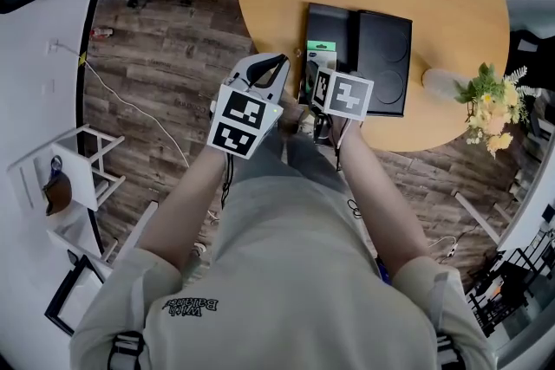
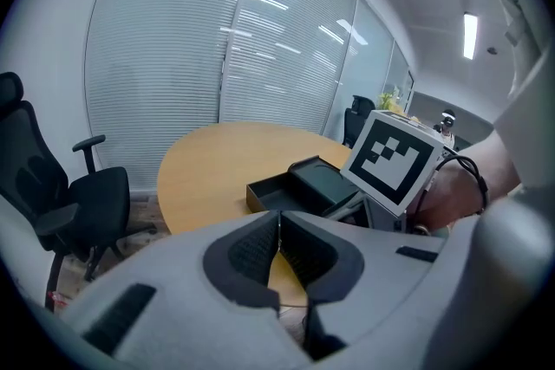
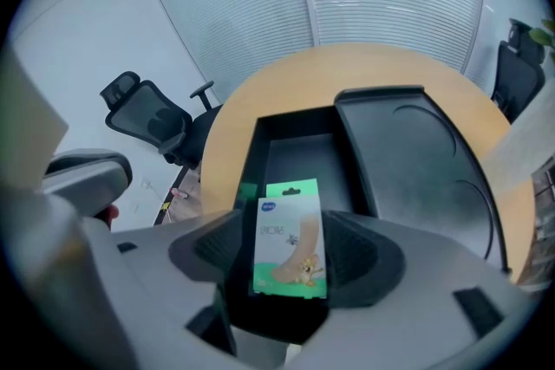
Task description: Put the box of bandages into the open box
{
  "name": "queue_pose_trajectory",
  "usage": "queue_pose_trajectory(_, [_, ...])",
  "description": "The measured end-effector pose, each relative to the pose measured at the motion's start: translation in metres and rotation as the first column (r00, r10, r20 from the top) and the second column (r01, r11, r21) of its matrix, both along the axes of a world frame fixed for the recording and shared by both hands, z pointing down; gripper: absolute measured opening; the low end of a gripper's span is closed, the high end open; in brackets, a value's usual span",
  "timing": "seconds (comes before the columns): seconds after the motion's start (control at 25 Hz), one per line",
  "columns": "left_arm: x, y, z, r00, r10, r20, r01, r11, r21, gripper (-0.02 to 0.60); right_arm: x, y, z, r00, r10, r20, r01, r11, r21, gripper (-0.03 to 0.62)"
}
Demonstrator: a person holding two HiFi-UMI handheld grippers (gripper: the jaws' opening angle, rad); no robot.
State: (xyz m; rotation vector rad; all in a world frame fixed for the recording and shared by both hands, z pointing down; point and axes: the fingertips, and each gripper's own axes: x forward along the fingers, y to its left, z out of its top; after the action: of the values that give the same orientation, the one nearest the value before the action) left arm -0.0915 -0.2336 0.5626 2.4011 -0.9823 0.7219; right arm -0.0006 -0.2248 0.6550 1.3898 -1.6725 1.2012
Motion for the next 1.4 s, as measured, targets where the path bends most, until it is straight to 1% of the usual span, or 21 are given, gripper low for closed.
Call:
queue_pose_trajectory(0.08, [0.000, -0.001, -0.010, 1.000, -0.001, -0.013, 0.002, 1.000, 0.015, 0.026, 0.002, -0.005, -0.021, 1.000, -0.008, -0.017, 0.009, 0.999, 0.039, 0.312])
queue_pose_trajectory(0.12, [0.000, -0.002, -0.015, 1.000, 0.000, -0.017, 0.000, 1.000, 0.026, 0.026, 0.005, -0.007, -0.026, 1.000, -0.006, -0.026, 0.008, 0.998, 0.062, 0.288])
queue_pose_trajectory(0.16, [0.000, -0.003, -0.021, 1.000, 0.003, -0.016, -0.003, 0.999, 0.040, 0.026, 0.008, -0.010, -0.031, 0.999, -0.004, -0.038, 0.007, 0.996, 0.088, 0.233])
queue_pose_trajectory(0.2, [0.000, -0.004, -0.026, 1.000, 0.006, -0.013, -0.005, 0.999, 0.054, 0.026, 0.010, -0.013, -0.037, 0.999, -0.006, -0.046, 0.011, 0.993, 0.116, 0.203])
queue_pose_trajectory(0.44, [0.001, -0.013, -0.067, 0.999, -0.017, -0.041, 0.022, 0.991, 0.133, 0.026, 0.016, -0.033, -0.084, 0.999, -0.020, -0.040, 0.029, 0.967, 0.254, 0.189])
queue_pose_trajectory(0.56, [0.001, -0.016, -0.096, 0.999, -0.021, -0.050, 0.030, 0.980, 0.196, 0.026, 0.021, -0.043, -0.117, 0.999, -0.015, -0.033, 0.026, 0.938, 0.346, 0.151])
queue_pose_trajectory(0.64, [0.001, -0.016, -0.118, 0.999, -0.018, -0.049, 0.030, 0.969, 0.246, 0.026, 0.021, -0.048, -0.141, 1.000, -0.021, -0.007, 0.022, 0.911, 0.411, 0.111])
queue_pose_trajectory(0.72, [0.000, -0.016, -0.140, 0.999, -0.019, -0.047, 0.032, 0.955, 0.295, 0.026, 0.021, -0.050, -0.165, 0.999, -0.036, 0.008, 0.028, 0.883, 0.469, 0.100])
queue_pose_trajectory(0.84, [0.000, -0.014, -0.170, 0.998, -0.025, -0.049, 0.041, 0.933, 0.358, 0.026, 0.025, -0.049, -0.202, 0.999, -0.050, -0.001, 0.042, 0.833, 0.552, 0.083])
queue_pose_trajectory(0.96, [-0.001, -0.007, -0.201, 0.998, -0.021, -0.057, 0.043, 0.907, 0.420, 0.026, 0.026, -0.045, -0.243, 0.998, -0.058, -0.016, 0.055, 0.768, 0.638, 0.065])
queue_pose_trajectory(1.08, [0.000, 0.000, -0.232, 0.997, -0.020, -0.075, 0.054, 0.873, 0.485, 0.026, 0.025, -0.040, -0.286, 0.997, -0.074, -0.031, 0.073, 0.687, 0.723, 0.054])
queue_pose_trajectory(1.2, [0.004, 0.003, -0.257, 0.998, -0.018, -0.064, 0.050, 0.838, 0.544, 0.026, 0.025, -0.035, -0.328, 0.994, -0.102, -0.045, 0.098, 0.601, 0.793, 0.051])
queue_pose_trajectory(1.32, [0.008, 0.010, -0.284, 0.996, -0.024, -0.081, 0.067, 0.807, 0.586, 0.026, 0.025, -0.023, -0.366, 0.989, -0.127, -0.072, 0.128, 0.523, 0.842, 0.048])
queue_pose_trajectory(1.4, [0.008, 0.017, -0.302, 0.995, -0.031, -0.093, 0.082, 0.784, 0.615, 0.026, 0.026, -0.013, -0.387, 0.986, -0.140, -0.088, 0.145, 0.477, 0.867, 0.048])
